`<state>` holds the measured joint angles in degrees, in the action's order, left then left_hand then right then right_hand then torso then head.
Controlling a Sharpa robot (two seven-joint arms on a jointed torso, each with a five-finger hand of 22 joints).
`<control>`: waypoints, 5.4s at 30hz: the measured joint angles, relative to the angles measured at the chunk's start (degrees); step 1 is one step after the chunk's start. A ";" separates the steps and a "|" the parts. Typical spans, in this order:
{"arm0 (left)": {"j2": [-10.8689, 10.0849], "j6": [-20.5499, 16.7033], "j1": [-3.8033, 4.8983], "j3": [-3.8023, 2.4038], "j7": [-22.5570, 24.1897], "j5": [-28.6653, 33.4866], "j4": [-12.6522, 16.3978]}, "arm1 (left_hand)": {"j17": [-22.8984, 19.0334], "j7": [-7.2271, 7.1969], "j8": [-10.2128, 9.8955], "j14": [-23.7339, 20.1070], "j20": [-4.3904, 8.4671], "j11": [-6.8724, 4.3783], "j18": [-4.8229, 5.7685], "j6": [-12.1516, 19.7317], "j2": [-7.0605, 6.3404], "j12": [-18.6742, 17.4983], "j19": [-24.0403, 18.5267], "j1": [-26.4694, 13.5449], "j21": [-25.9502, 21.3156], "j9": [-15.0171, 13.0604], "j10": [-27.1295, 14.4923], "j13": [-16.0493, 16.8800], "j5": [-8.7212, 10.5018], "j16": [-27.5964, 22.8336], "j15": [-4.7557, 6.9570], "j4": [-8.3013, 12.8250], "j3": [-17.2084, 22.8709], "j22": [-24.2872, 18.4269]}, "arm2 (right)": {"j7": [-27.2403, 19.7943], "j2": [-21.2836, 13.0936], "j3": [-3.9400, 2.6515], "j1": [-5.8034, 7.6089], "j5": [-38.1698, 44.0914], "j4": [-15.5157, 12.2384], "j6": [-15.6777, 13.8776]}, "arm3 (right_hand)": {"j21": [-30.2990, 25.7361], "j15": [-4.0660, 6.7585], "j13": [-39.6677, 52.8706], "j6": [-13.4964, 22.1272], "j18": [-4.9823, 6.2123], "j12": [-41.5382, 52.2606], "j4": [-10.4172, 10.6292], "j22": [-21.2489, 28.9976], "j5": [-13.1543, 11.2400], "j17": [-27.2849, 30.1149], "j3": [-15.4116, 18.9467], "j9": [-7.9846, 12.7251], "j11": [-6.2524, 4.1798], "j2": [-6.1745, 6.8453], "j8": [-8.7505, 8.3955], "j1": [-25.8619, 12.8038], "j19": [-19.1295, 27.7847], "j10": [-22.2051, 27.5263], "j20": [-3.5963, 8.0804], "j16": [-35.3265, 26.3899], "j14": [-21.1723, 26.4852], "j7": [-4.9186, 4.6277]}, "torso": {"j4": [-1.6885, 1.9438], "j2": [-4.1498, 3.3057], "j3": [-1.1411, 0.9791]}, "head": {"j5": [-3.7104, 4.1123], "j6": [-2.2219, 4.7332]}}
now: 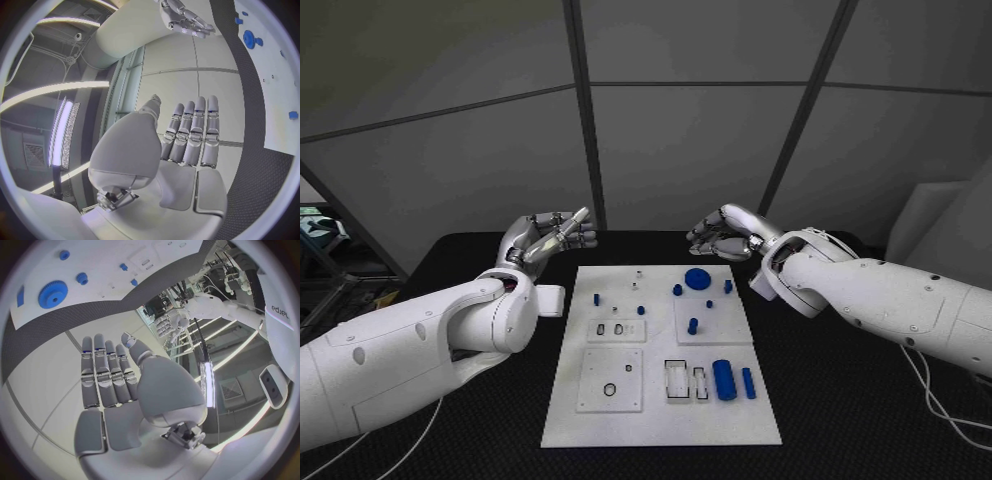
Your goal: Assemble the parts on the task board
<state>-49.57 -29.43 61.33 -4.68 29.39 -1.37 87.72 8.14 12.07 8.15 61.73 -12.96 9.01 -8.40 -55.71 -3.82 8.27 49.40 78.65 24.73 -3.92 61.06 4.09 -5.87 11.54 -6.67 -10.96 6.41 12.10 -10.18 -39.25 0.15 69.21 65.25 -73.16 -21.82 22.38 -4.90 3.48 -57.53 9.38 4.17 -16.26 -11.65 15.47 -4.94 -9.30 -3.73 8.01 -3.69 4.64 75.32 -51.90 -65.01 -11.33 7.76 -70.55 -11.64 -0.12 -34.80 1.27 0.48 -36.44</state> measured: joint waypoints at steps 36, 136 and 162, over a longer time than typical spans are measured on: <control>-2.23 0.73 -0.02 -0.14 -1.11 -1.15 8.14 | 0.90 0.00 -1.22 -0.07 -0.05 0.01 -0.05 0.01 0.23 -1.96 0.35 -0.23 1.14 0.07 -0.01 -0.12 -0.02 -1.77 -0.19 0.62 -0.32 0.81 | 16.85 1.67 0.02 1.29 26.51 -3.26 11.27 | 34.09 4.50 0.05 0.08 -0.02 -0.42 6.28 -23.43 -1.49 -36.26 -2.60 0.01 -2.59 6.76 -1.04 -1.79 -8.33 1.37 5.16 47.95 -13.20 2.86 | 1.53 -7.03 1.06 | 1.51 2.04; -2.23 1.31 0.55 -0.19 -1.71 -1.26 7.59 | 1.62 0.43 -2.78 -0.89 -0.77 0.57 0.80 0.44 0.74 -3.91 -2.44 -1.36 1.58 0.09 -0.57 -0.14 -0.03 -4.22 -1.01 0.92 -0.96 1.03 | 17.52 18.26 -0.03 2.54 26.65 11.89 4.60 | 50.55 4.71 0.14 -6.36 -1.81 -0.32 9.81 -44.19 -4.19 -53.17 -21.18 -0.10 -3.49 9.35 -0.67 -0.60 -15.79 -6.12 5.41 66.00 -13.39 3.16 | 1.67 -8.31 1.15 | -0.13 1.40; -2.26 1.32 0.70 -0.20 -1.77 -1.28 7.50 | 1.66 0.43 -2.77 -1.09 -0.77 0.65 -2.24 0.43 0.74 -4.18 -2.84 -1.36 1.58 0.09 -0.65 -0.14 -0.03 -4.54 -1.21 0.92 -0.96 1.02 | 18.07 17.72 0.03 2.46 27.32 11.00 4.00 | 48.44 3.65 0.20 3.65 -1.80 0.37 12.23 -39.60 -4.38 -48.42 -19.01 0.08 -1.77 12.82 -0.94 -2.69 -12.39 3.00 3.65 64.58 -13.18 1.72 | 1.55 -8.36 1.13 | -0.30 1.36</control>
<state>-51.83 -28.11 62.03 -4.88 27.62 -2.64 95.23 9.80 12.49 5.37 60.63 -13.73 9.67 -10.64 -55.28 -3.08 4.10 46.56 77.29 26.31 -3.83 60.41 3.95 -5.90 7.00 -7.88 -10.03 5.45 13.12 7.89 -21.53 0.18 71.68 92.58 -62.16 -17.83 70.82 -1.25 3.68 -53.88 7.57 4.54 -4.03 -51.25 11.09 -53.36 -28.32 -3.65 6.24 9.13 3.70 72.62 -64.29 -62.01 -7.67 72.34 -83.73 -9.92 1.44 -43.16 2.40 0.18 -35.08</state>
